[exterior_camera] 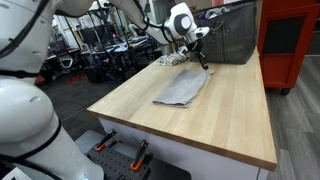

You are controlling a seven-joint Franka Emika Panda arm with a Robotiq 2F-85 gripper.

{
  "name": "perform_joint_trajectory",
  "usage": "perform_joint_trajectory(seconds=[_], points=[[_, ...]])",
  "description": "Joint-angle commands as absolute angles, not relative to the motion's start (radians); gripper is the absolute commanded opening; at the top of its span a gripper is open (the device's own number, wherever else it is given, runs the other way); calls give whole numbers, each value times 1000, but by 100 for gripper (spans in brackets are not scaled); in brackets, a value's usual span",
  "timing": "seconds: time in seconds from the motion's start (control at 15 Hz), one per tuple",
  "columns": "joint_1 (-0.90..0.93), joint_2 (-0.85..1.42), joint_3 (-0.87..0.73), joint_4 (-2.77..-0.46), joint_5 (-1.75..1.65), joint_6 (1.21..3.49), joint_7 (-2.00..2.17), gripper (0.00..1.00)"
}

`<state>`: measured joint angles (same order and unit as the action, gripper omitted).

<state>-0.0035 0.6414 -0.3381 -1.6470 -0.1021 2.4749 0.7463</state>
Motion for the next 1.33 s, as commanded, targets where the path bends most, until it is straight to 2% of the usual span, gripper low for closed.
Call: perform_joint_trajectory(seconds=[0.0, 0.33, 0.4, 0.8, 1.27], points=[[23, 630, -365, -1665, -143, 2487, 816, 58], [2, 523, -310, -1755, -104, 2474, 756, 95], [-1, 498, -298, -1777, -96, 2472, 743, 99], [-60, 363, -193, -1878, 50, 2380, 593, 100], [-87, 266, -183, -1985, 157, 2252, 568, 100]])
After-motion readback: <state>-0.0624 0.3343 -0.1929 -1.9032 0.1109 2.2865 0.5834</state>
